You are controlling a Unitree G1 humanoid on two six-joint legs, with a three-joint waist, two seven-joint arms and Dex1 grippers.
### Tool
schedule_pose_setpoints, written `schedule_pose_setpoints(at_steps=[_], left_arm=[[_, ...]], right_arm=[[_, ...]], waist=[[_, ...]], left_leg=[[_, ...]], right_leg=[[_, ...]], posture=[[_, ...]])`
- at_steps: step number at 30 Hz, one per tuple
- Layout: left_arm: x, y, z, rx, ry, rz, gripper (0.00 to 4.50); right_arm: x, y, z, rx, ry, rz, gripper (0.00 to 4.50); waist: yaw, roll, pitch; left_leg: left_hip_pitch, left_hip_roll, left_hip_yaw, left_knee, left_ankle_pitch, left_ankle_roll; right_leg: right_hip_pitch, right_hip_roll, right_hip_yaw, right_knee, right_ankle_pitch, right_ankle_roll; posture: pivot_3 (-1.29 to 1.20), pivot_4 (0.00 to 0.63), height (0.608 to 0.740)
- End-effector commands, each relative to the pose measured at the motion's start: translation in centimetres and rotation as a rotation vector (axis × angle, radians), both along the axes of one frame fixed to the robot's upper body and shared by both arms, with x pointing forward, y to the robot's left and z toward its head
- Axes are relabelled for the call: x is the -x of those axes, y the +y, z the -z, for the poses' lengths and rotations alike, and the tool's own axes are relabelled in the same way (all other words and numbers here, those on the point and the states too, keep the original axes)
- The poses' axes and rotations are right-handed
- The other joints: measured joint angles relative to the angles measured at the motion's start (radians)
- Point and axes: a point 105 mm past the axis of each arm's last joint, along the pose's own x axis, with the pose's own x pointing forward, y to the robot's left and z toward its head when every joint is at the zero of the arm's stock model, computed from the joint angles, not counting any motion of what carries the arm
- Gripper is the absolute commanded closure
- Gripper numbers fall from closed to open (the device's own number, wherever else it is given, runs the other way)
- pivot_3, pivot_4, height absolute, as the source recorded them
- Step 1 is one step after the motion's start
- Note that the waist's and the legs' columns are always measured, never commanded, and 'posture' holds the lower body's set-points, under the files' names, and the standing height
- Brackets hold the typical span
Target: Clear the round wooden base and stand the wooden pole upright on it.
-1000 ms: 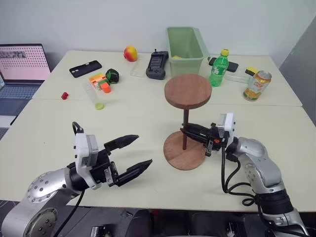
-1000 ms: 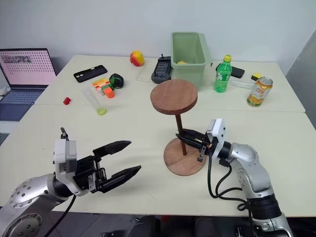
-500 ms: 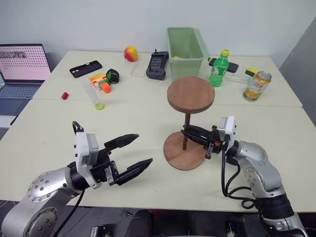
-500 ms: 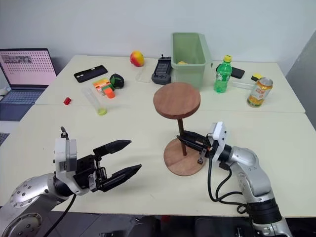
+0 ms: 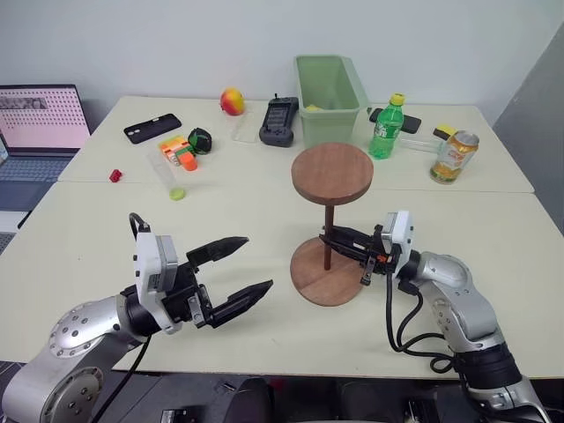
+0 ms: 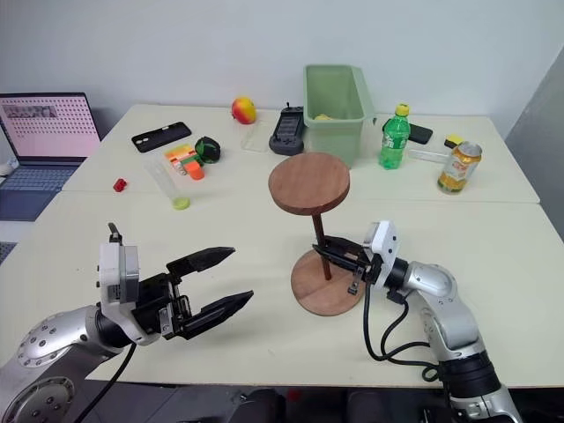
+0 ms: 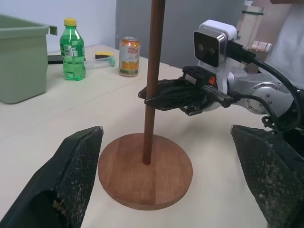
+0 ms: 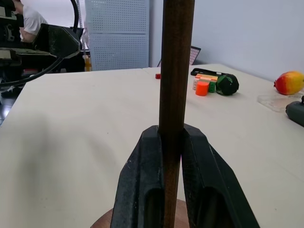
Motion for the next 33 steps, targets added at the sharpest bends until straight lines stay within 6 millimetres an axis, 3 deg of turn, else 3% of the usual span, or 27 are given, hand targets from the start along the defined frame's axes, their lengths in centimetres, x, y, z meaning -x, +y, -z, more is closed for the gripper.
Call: schedule_pose_setpoints(at_steps=[1, 11, 21, 27, 33], left_arm=[[0.5, -0.5, -0.7, 0.002, -0.029, 0.029, 0.0], [0.7, -0.5, -0.6, 0.006, -0.027, 0.026, 0.0], [0.7, -0.5, -0.6, 0.01, -0.032, 0.021, 0.0], [0.7, -0.4, -0.6, 0.009, -0.032, 0.02, 0.0], [0.6, -0.4, -0.7, 0.009, -0.032, 0.022, 0.0]], right_arm=[[0.7, -1.4, 5.2, 0.155, 0.204, 0.024, 4.32], [1.2, -1.7, 5.1, 0.206, 0.274, 0.002, 4.32], [0.2, -0.9, 4.5, 0.142, 0.26, 0.037, 4.32], [0.5, -1.2, 5.3, 0.165, 0.274, 0.037, 4.32], [0.5, -1.0, 4.5, 0.148, 0.246, 0.033, 4.32]], waist=[[0.001, 0.001, -0.004], [0.001, -0.001, -0.012], [0.001, -0.001, -0.011], [0.001, -0.001, -0.012], [0.001, -0.001, -0.012]], left_leg=[[0.0, 0.0, -0.001, 0.0, 0.0, 0.0], [0.014, 0.0, -0.002, -0.004, -0.001, 0.0], [0.014, 0.0, -0.002, -0.004, -0.001, 0.0], [0.014, 0.0, -0.002, -0.004, -0.001, 0.0], [0.014, 0.0, -0.002, -0.004, -0.001, 0.0]], right_leg=[[0.001, 0.0, 0.0, -0.001, 0.0, 0.0], [0.016, 0.0, 0.0, -0.007, -0.002, -0.002], [0.017, 0.0, 0.0, -0.007, -0.002, -0.002], [0.016, -0.001, 0.0, -0.007, -0.003, -0.003], [0.016, -0.001, 0.001, -0.007, -0.003, -0.003]], posture=[[0.0, 0.15, 0.74], [0.0, 0.15, 0.74], [0.0, 0.15, 0.74], [0.0, 0.15, 0.74], [0.0, 0.15, 0.74]])
